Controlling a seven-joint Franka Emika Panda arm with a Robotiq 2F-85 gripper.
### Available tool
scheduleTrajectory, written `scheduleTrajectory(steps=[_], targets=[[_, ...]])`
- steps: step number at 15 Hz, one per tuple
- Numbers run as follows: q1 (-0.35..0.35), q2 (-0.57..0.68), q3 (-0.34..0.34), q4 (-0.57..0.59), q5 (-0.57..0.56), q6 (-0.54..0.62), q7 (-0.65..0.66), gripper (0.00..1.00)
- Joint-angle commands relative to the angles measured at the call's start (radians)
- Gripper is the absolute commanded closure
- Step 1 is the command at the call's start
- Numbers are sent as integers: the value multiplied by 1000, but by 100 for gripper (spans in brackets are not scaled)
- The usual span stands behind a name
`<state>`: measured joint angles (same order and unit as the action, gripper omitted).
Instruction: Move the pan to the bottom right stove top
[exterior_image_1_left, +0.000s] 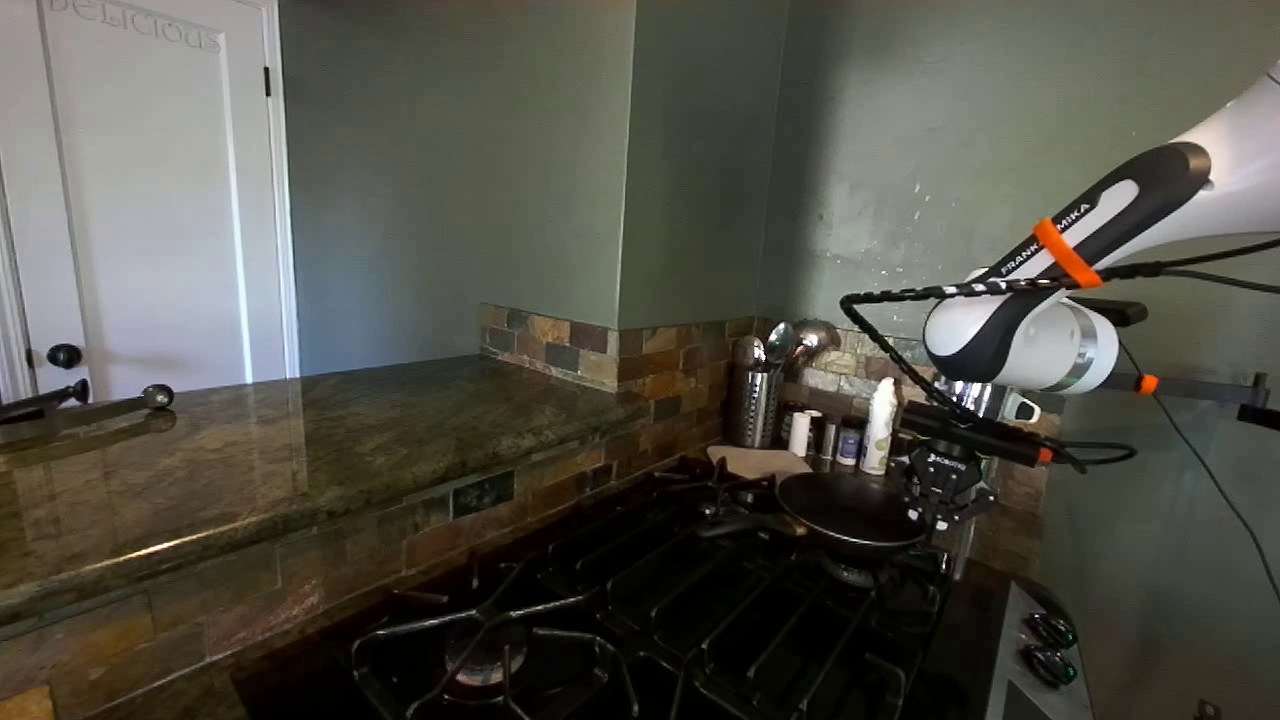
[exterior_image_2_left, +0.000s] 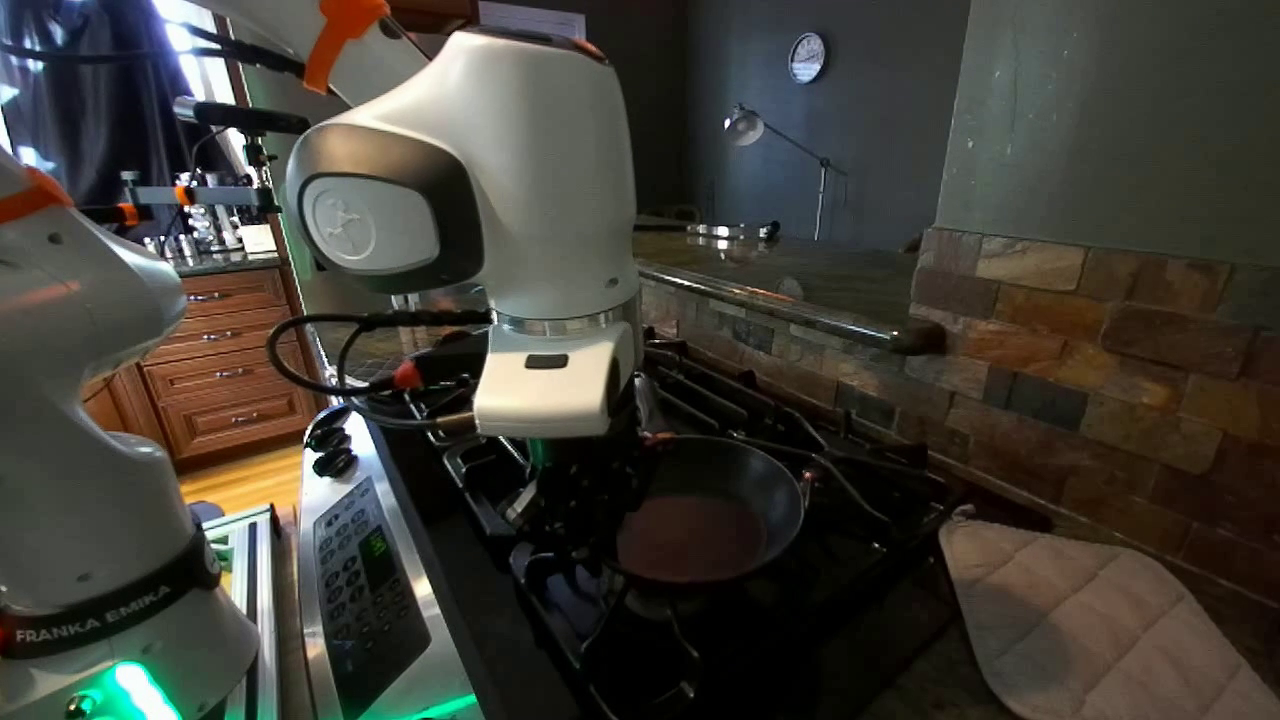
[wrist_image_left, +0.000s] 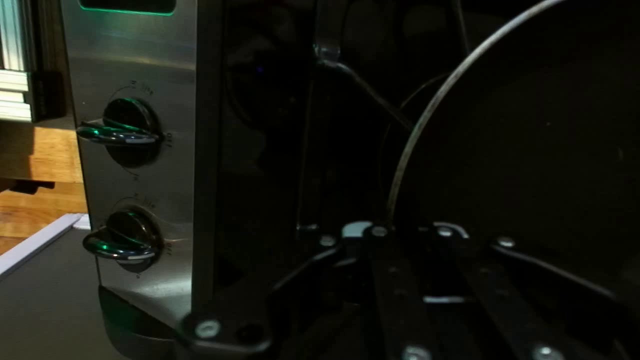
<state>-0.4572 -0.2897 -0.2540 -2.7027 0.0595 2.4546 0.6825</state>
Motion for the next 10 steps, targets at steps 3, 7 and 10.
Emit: scheduleTrajectory(steps=[3, 7, 10], targets=[[-17, 24, -2, -37, -21, -68, 11, 97], [-20, 26, 0, -37, -26, -74, 14, 97], [-21, 28, 0, -37, -28, -76, 15, 97]])
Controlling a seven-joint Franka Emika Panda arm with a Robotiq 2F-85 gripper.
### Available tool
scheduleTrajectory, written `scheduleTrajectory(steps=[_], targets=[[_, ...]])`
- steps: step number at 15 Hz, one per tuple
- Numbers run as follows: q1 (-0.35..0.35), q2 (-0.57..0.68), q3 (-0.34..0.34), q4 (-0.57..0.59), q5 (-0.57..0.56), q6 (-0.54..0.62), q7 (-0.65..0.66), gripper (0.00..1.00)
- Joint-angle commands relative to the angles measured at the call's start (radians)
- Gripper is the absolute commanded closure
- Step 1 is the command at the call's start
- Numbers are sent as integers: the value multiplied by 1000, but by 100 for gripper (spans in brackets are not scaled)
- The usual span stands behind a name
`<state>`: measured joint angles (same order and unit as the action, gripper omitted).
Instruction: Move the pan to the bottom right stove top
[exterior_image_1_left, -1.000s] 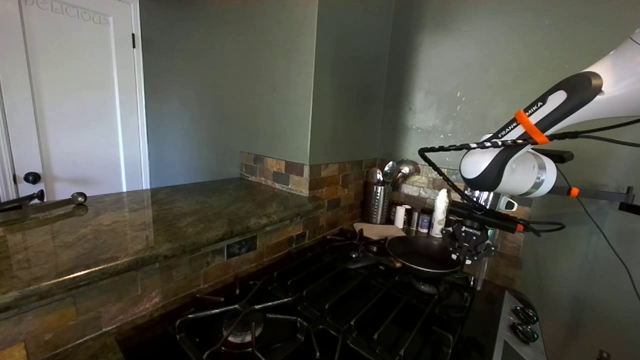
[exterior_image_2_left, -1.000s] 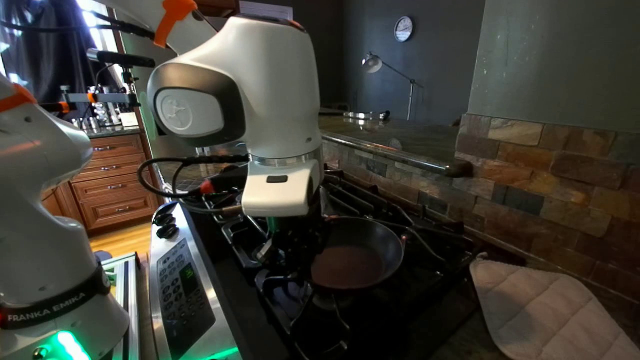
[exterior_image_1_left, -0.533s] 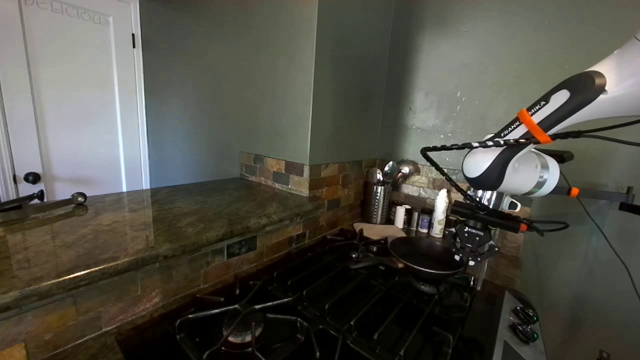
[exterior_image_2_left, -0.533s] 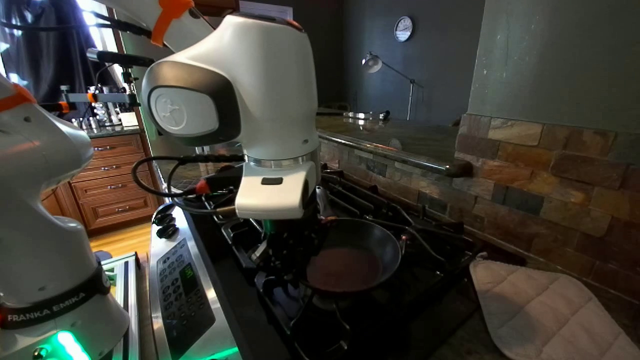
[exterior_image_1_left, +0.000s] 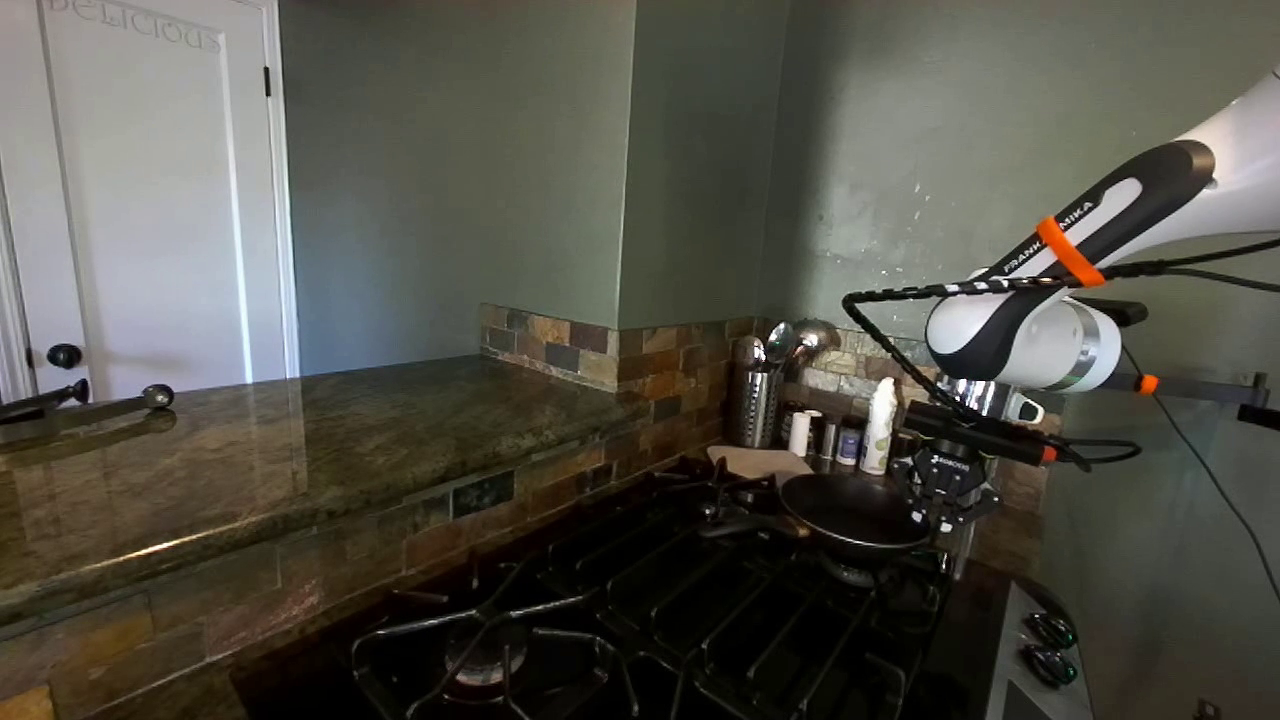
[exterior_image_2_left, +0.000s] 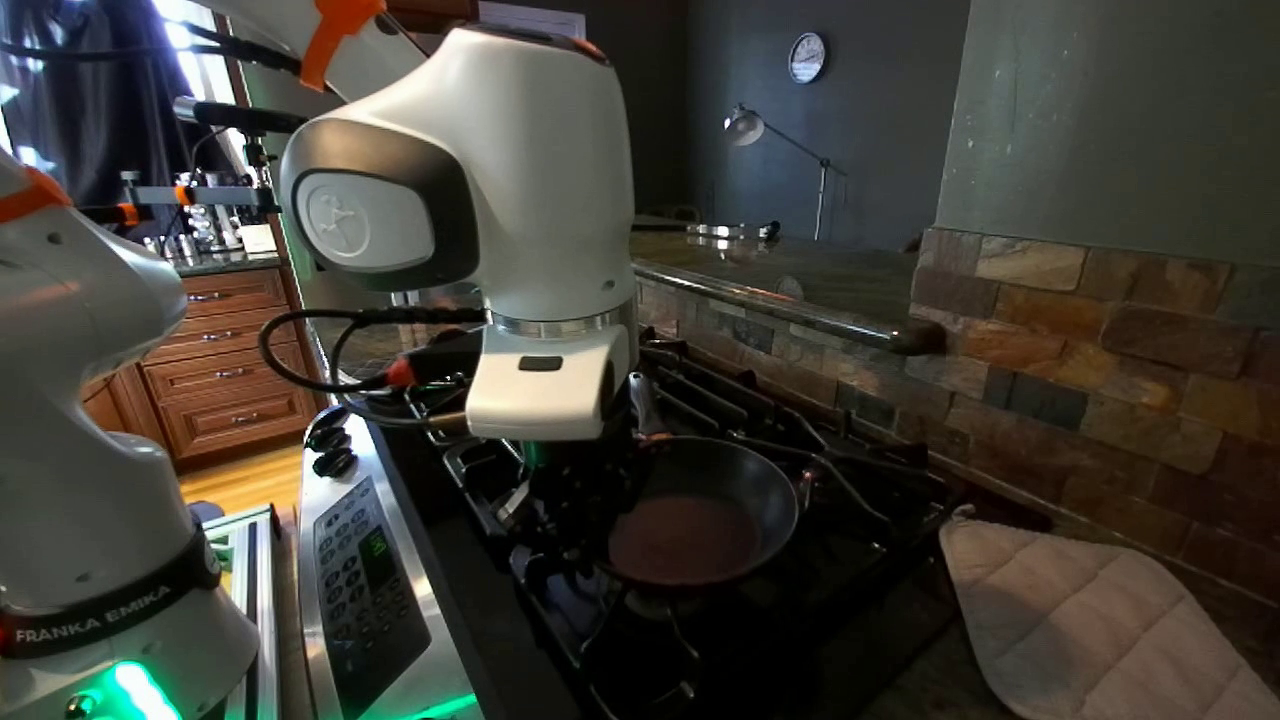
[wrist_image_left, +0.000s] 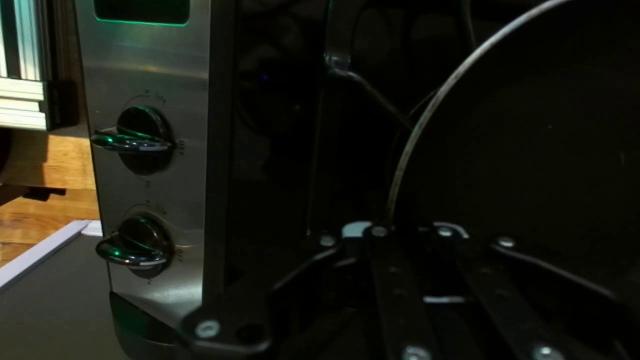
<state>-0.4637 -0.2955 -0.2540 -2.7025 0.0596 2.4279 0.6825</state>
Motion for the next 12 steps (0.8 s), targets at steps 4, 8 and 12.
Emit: scheduleTrajectory(steps=[4, 8, 12], targets=[[-19, 27, -1, -48, -28, -38, 19, 97], [-27, 18, -1, -64, -29, -6, 24, 97], [-30, 16, -2, -70, -27, -1, 17, 97]])
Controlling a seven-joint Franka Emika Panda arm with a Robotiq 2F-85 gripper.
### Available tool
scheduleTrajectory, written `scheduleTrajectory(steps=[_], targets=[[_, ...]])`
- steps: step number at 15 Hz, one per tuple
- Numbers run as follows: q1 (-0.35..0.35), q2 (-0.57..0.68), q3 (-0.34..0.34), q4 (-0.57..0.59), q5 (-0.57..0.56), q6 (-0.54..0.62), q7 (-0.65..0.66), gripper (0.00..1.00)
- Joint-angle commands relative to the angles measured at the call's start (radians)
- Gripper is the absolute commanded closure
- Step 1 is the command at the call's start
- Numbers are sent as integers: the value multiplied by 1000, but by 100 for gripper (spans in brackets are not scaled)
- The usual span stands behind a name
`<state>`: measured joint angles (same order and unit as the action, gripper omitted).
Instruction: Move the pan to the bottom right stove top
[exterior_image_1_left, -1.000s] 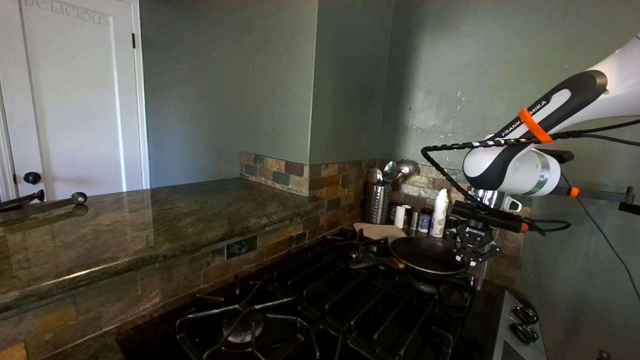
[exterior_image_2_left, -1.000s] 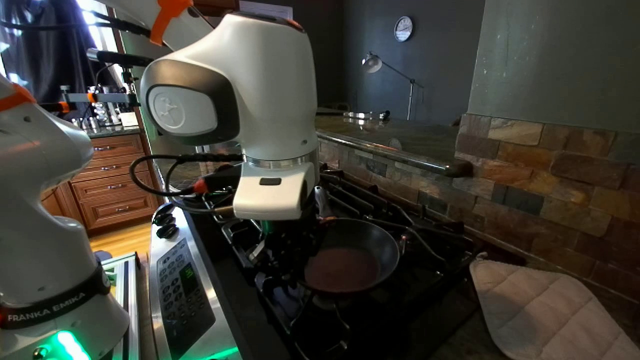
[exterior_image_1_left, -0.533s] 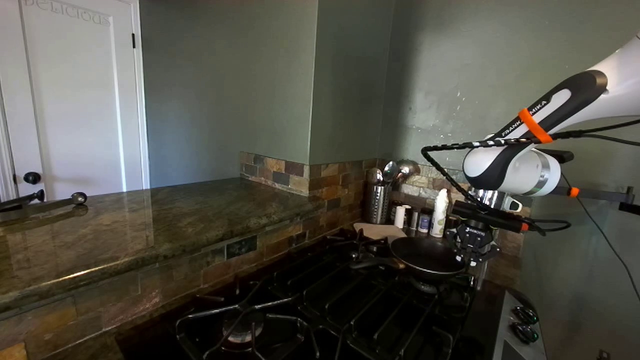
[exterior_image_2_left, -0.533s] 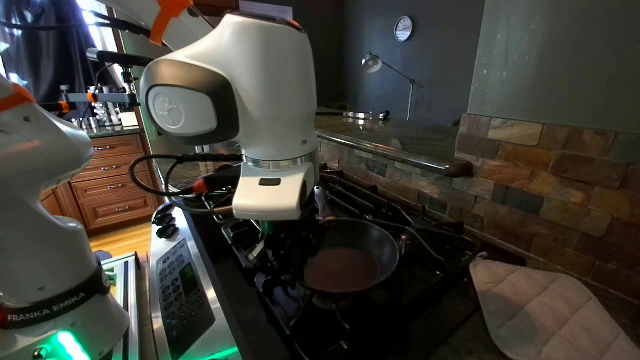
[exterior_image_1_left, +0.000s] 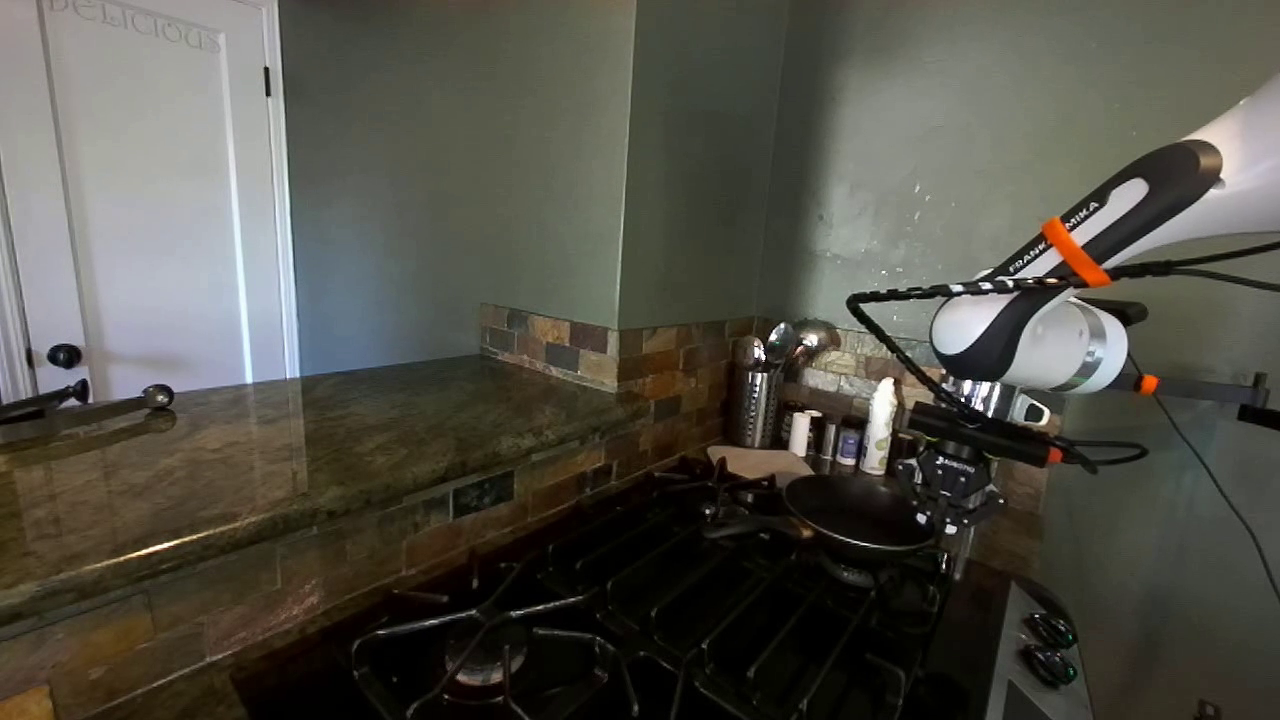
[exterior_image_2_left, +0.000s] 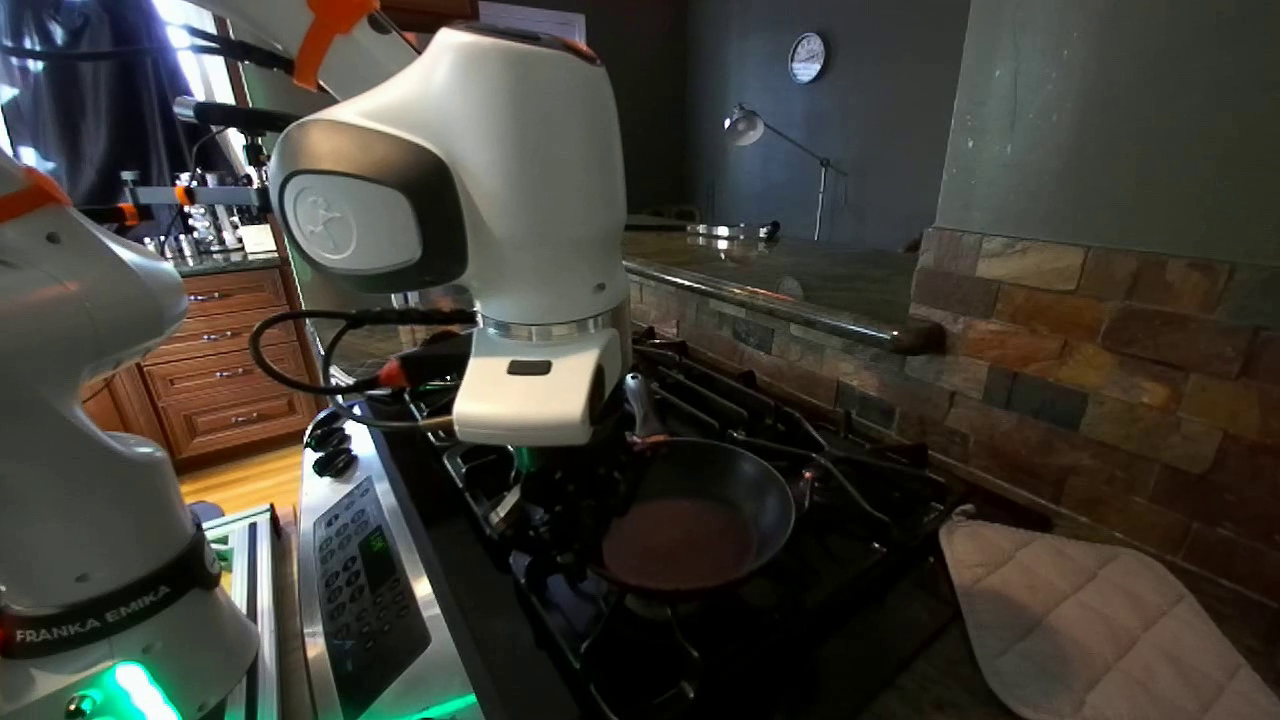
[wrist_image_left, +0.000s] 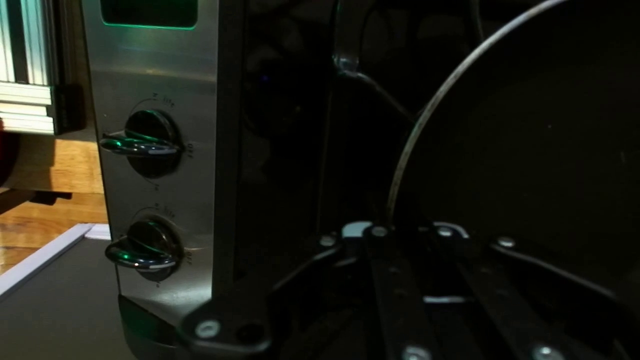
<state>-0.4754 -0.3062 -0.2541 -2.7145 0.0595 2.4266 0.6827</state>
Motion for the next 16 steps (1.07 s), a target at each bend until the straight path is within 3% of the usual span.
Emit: scheduleTrajectory(steps=[1, 2, 3, 5, 11, 16], targets=[[-19, 27, -1, -59, -27, 2, 16, 97], [-21, 28, 0, -59, -27, 1, 19, 64], [-19, 30, -1, -57, -24, -7, 15, 63], [-14, 80, -5, -27, -19, -21, 9, 51], [-20, 89, -15, -31, -40, 2, 25, 4], [-36, -14, -15, -82, -76, 40, 25, 0]])
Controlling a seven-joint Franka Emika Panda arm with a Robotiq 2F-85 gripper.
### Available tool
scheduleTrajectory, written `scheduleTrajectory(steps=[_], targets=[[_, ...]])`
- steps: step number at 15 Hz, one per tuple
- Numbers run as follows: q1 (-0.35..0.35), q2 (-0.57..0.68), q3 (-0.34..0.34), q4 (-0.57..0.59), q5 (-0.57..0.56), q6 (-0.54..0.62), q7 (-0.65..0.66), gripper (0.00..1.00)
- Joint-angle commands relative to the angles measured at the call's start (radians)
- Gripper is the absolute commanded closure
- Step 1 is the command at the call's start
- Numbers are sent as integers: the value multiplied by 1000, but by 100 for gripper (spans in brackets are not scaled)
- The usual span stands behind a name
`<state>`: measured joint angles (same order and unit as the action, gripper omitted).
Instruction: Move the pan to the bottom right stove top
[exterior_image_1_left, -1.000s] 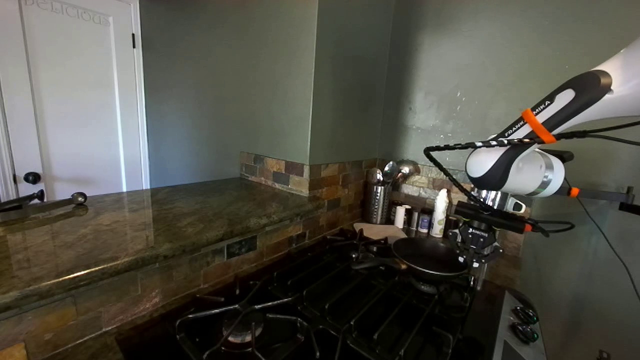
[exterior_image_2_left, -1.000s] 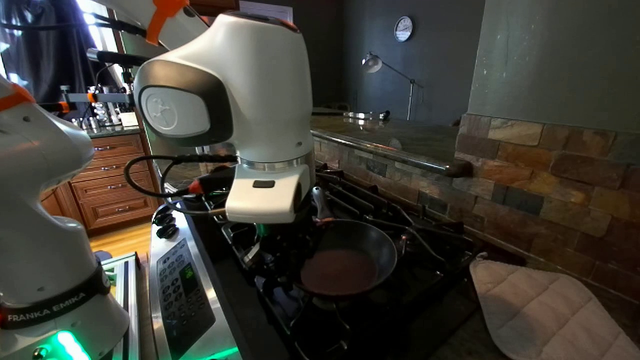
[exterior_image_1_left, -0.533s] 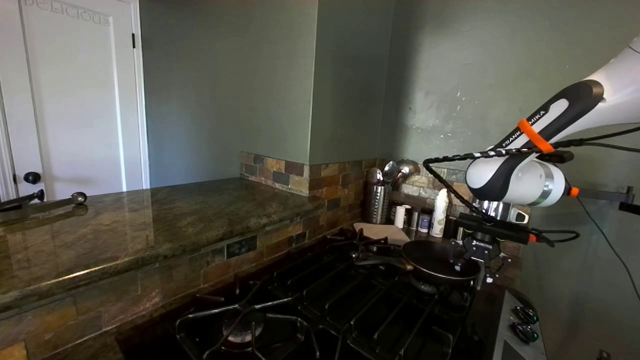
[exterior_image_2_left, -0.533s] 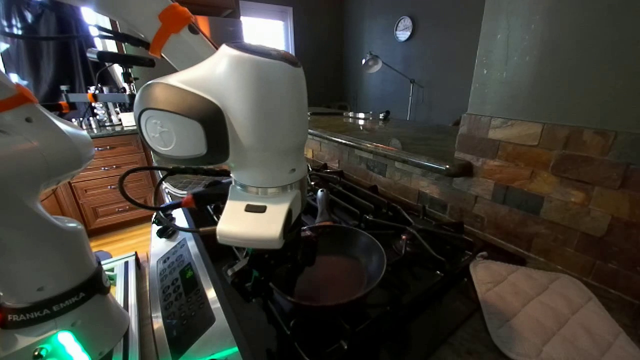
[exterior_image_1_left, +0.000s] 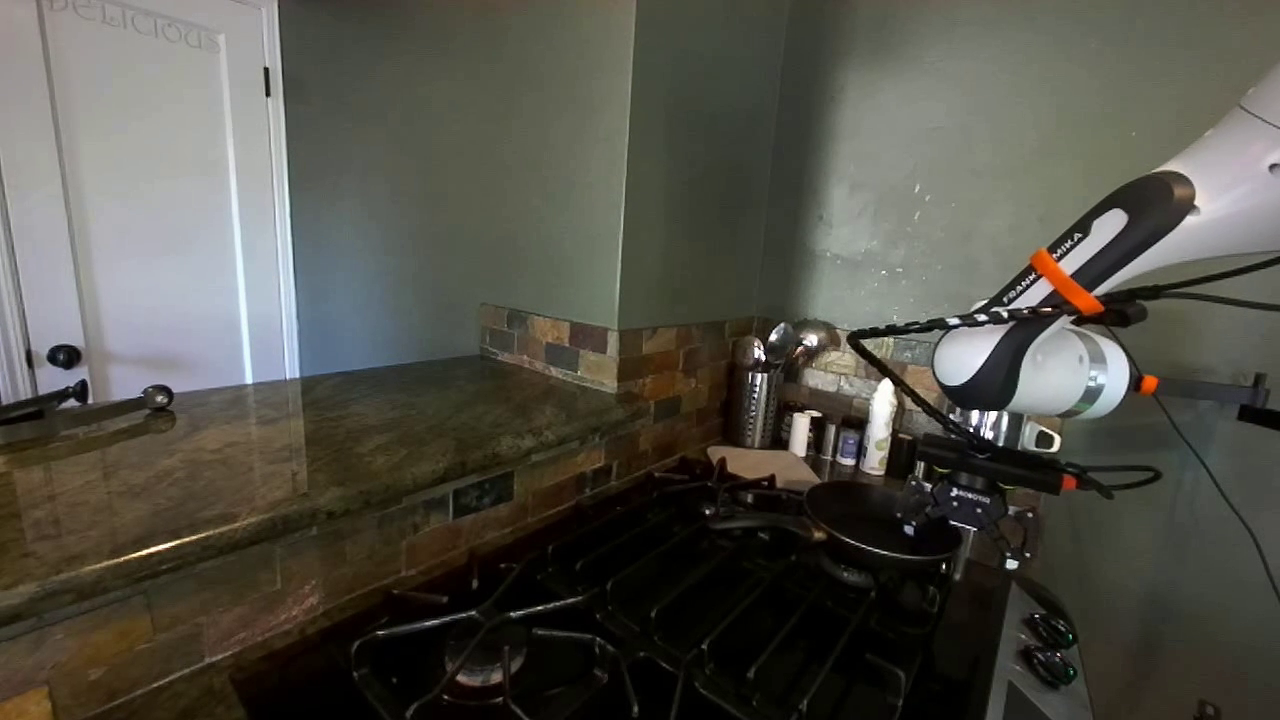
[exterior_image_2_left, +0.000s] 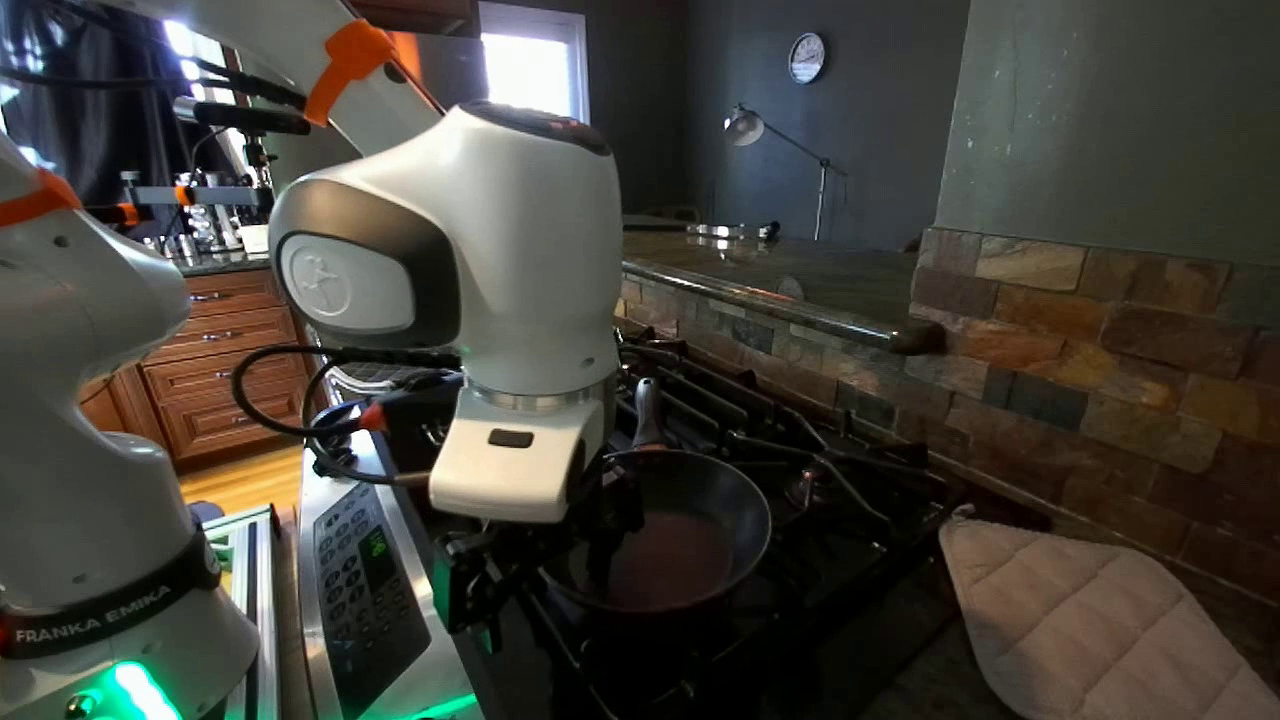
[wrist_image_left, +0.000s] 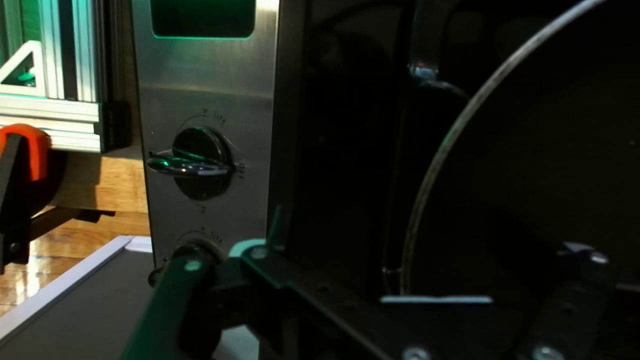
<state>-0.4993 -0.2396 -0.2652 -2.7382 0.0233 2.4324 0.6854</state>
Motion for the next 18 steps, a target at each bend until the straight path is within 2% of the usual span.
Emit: scheduleTrajectory(steps=[1, 4, 5, 8, 10, 12, 13, 18], targets=[[-9, -56, -5, -4, -31, 16, 11, 0], [-21, -147, 13, -61, -50, 30, 24, 0], [-16, -125, 16, -8, -42, 5, 21, 0], [-23, -194, 36, -49, -48, 6, 27, 0], [-19, -189, 44, -4, -43, -20, 13, 0], [-20, -248, 54, -37, -71, -54, -38, 0], [-5, -263, 41, -29, -68, -92, -108, 0], [-10, -318, 55, 8, -157, -215, -307, 0]])
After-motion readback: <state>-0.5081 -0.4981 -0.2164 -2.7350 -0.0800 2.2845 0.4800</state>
